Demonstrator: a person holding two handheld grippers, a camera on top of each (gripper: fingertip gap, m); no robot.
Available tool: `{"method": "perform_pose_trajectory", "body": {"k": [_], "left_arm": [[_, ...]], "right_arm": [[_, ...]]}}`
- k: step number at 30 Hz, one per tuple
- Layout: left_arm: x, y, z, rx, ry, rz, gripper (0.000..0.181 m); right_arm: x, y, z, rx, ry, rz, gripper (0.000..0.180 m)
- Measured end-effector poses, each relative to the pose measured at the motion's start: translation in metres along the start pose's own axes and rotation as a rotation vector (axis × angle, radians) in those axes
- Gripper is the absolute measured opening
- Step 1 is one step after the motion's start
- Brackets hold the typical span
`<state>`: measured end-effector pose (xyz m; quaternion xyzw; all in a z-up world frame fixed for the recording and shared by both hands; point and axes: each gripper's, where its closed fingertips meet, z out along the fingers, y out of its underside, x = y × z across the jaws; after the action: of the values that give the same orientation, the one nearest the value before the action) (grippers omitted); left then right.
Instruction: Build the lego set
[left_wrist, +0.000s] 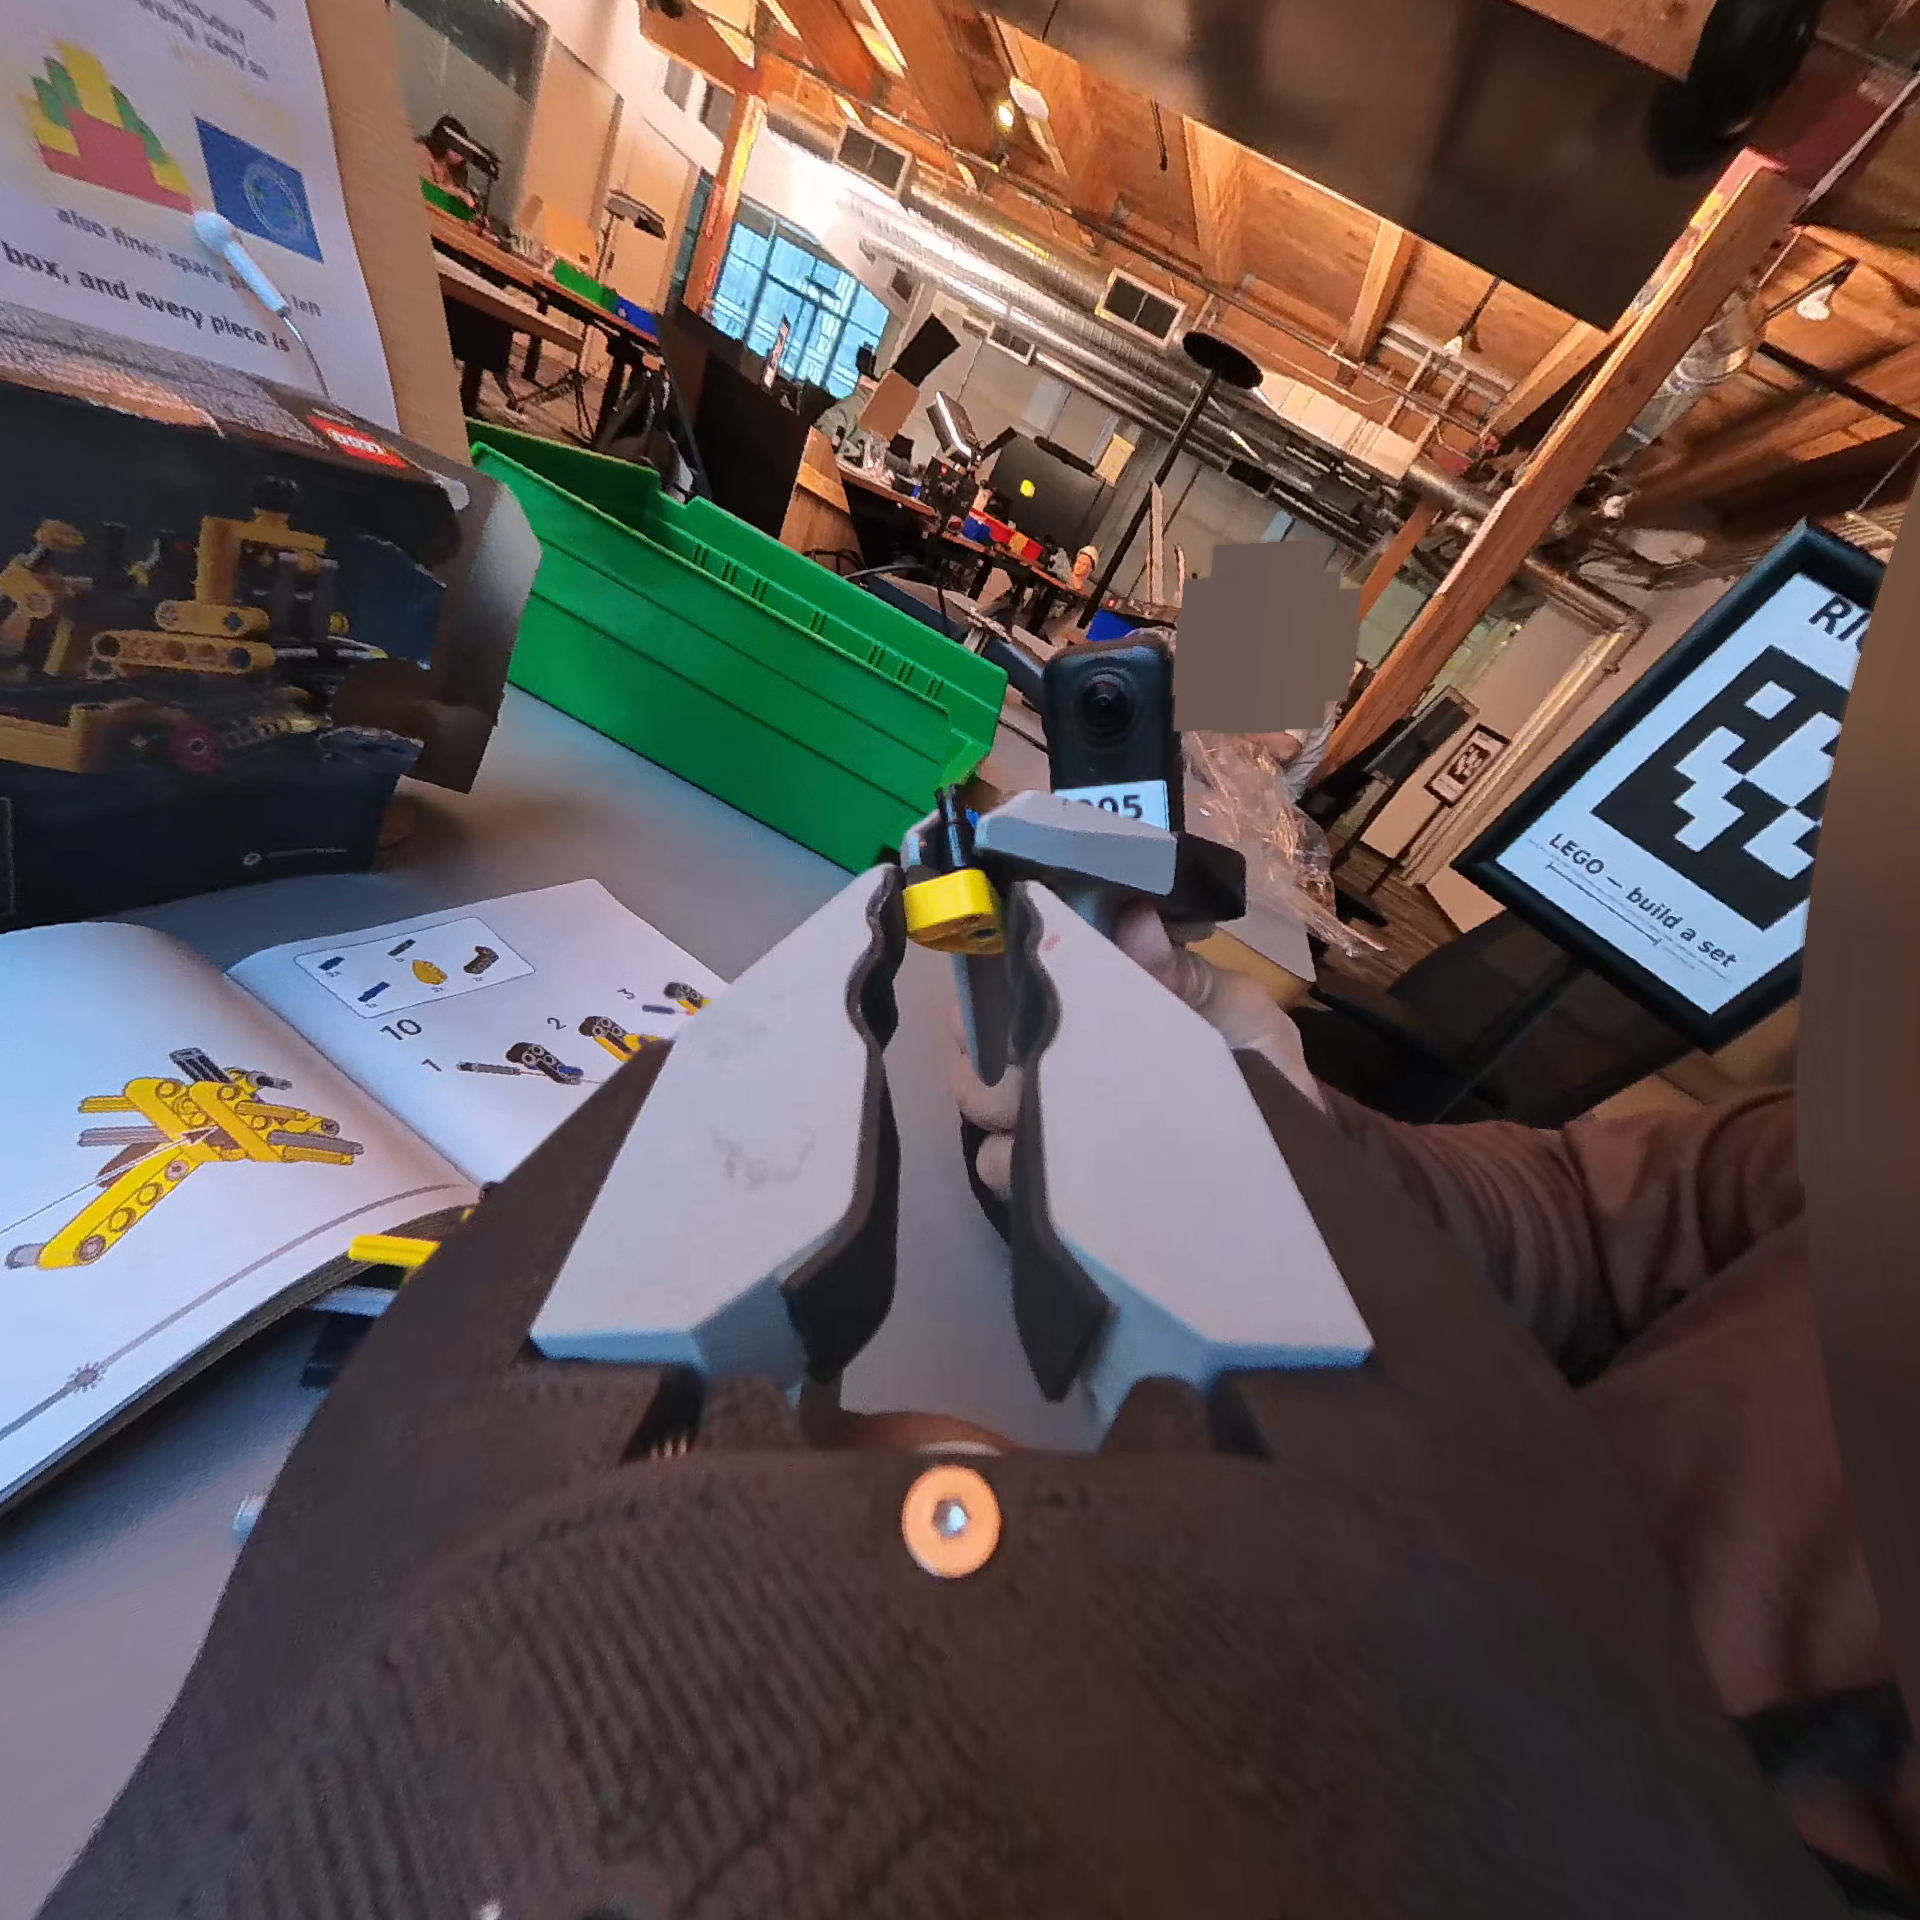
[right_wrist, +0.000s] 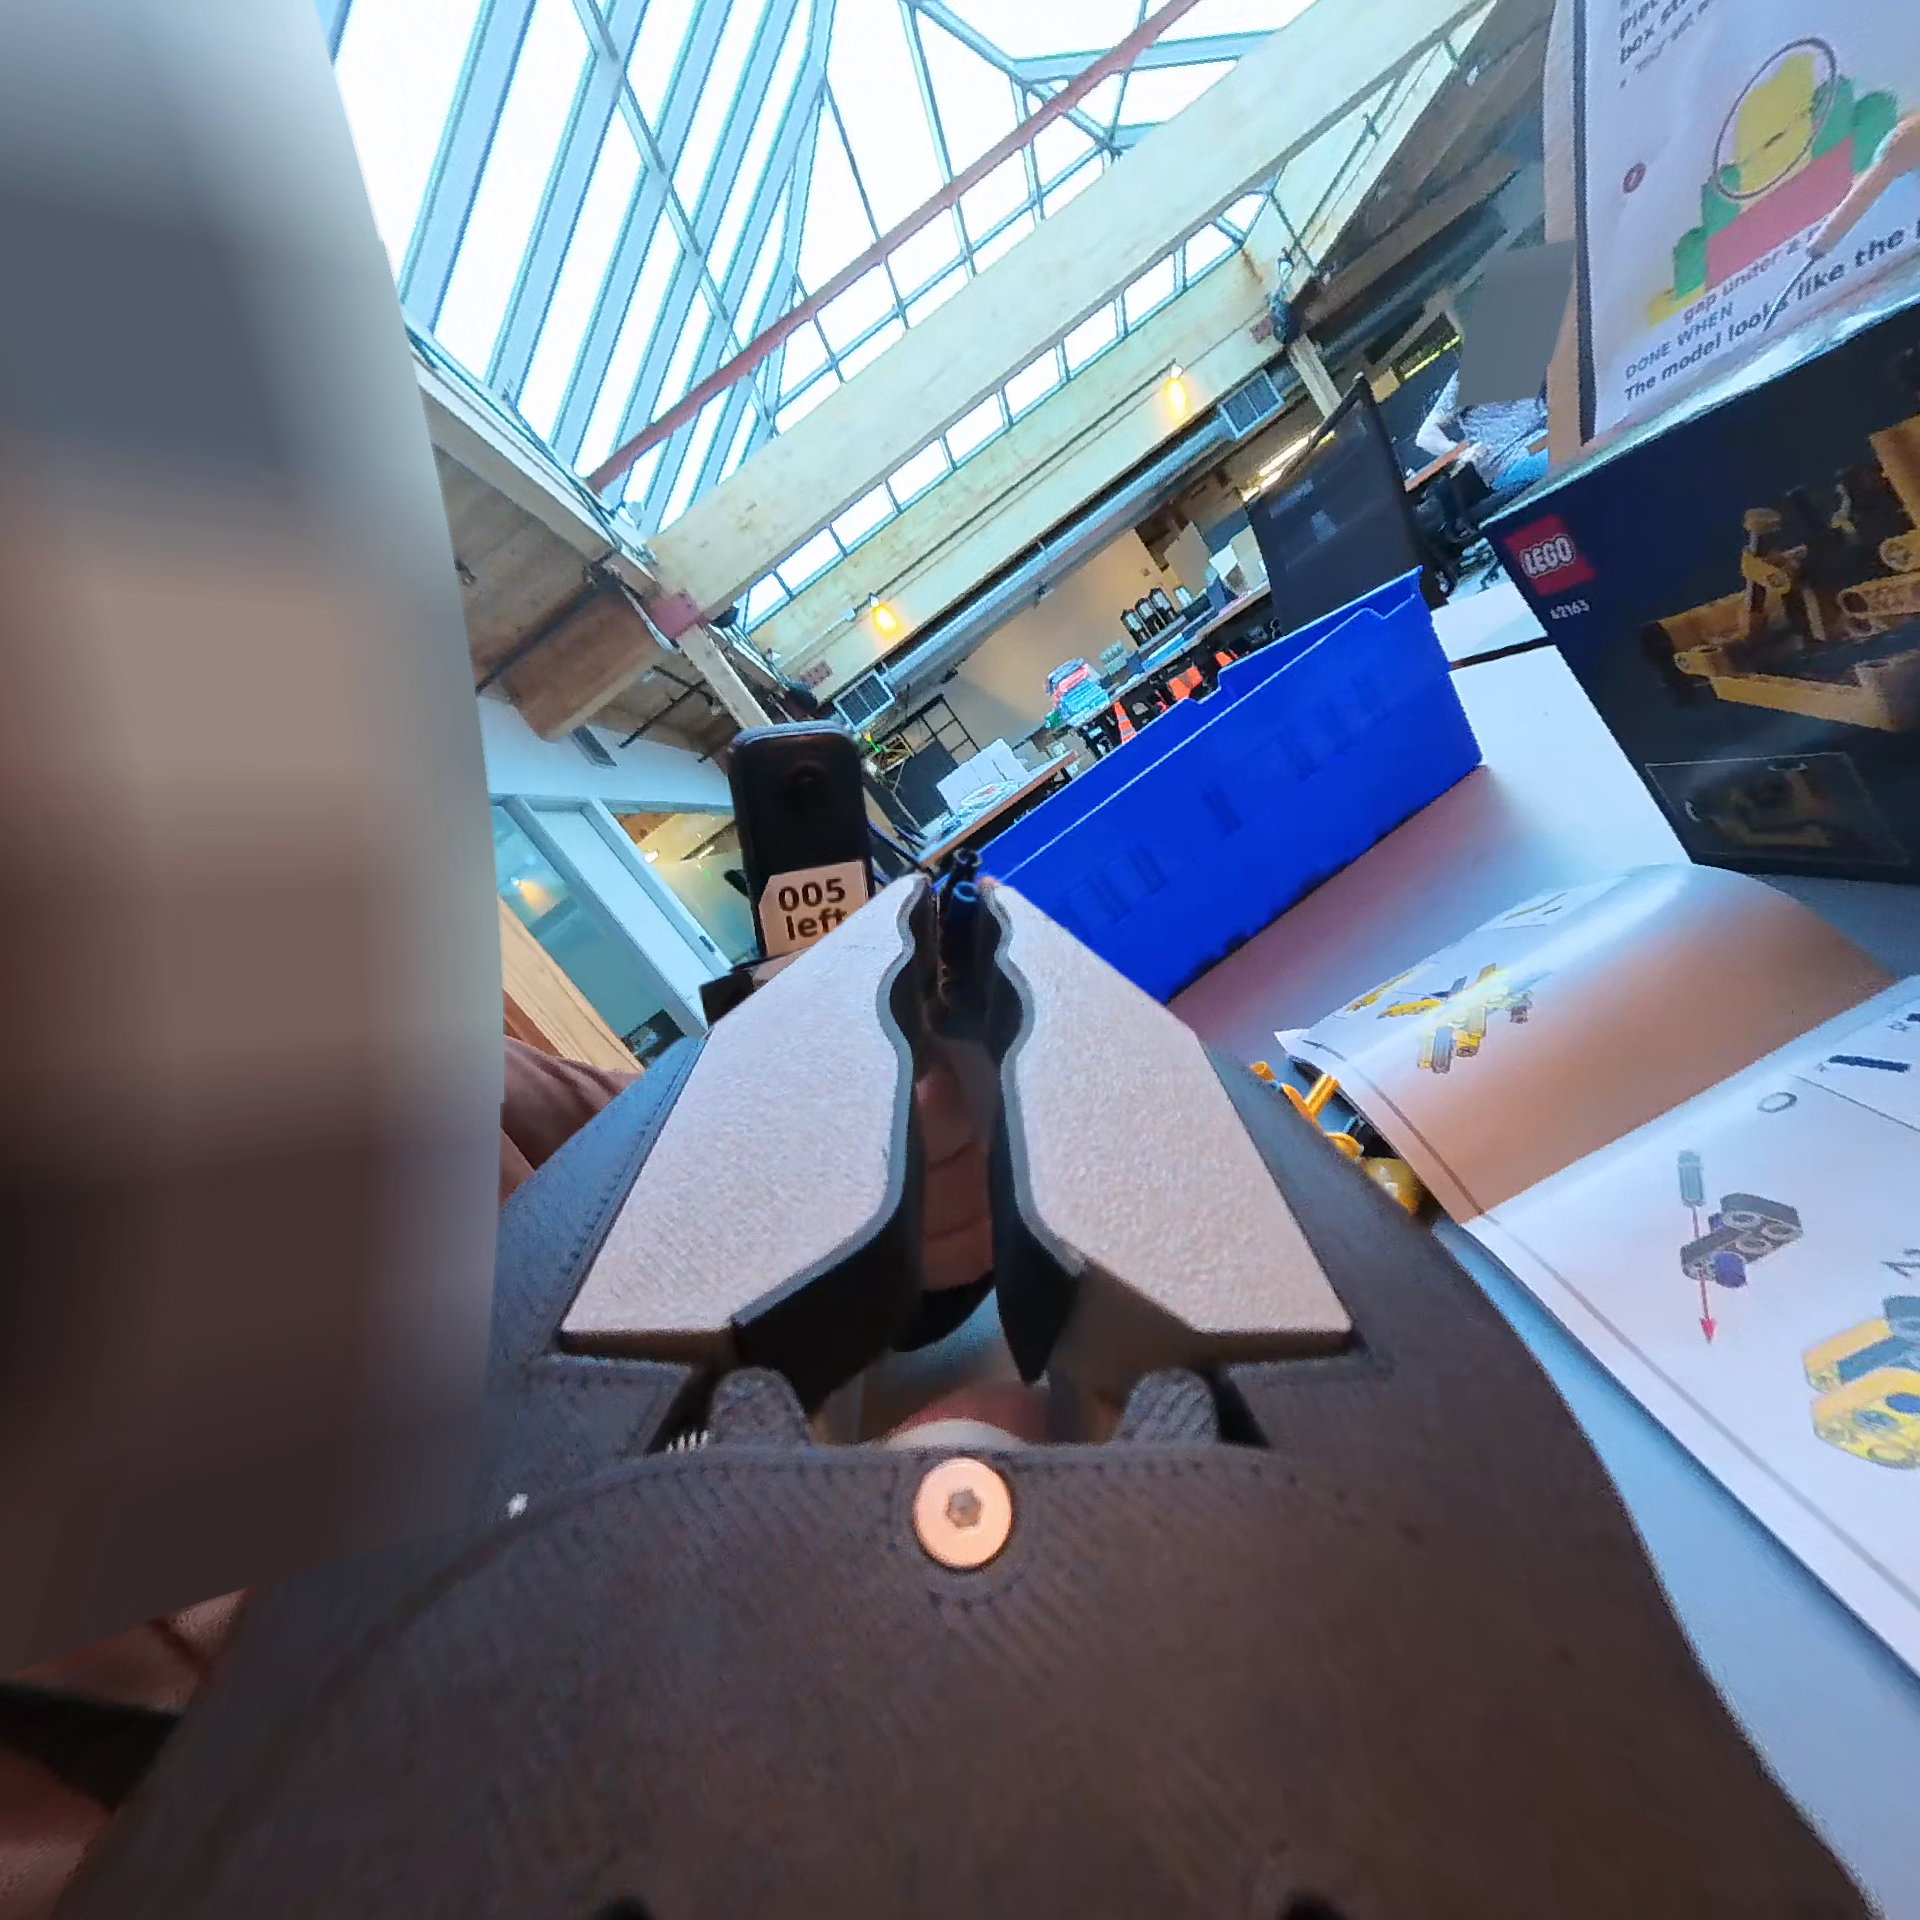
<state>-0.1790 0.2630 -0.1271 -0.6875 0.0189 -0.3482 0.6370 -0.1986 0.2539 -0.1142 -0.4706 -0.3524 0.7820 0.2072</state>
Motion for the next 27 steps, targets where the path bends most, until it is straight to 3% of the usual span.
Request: {"method": "perform_pose_trajectory", "body": {"k": [1, 13, 22, 27], "left_arm": [[0.000, -0.001, 0.000, 0.011, -0.001, -0.006, 0.016], [0.004, -0.008, -0.003, 0.049, -0.009, 0.013, 0.016], [0.004, -0.014, -0.005, 0.113, 0.002, -0.053, 0.015], [0.018, -0.013, -0.006, 0.082, 0.104, -0.039, 0.013]], "right_arm": [[-0.001, -0.001, 0.001, 0.009, -0.002, 0.001, 0.002], [-0.006, -0.006, 0.004, 0.031, -0.019, -0.014, 0.003], [-0.008, -0.011, 0.007, 0.135, -0.069, 0.106, 0.002], [-0.024, -0.003, 0.004, -0.170, -0.109, -0.168, 0.004]]}}
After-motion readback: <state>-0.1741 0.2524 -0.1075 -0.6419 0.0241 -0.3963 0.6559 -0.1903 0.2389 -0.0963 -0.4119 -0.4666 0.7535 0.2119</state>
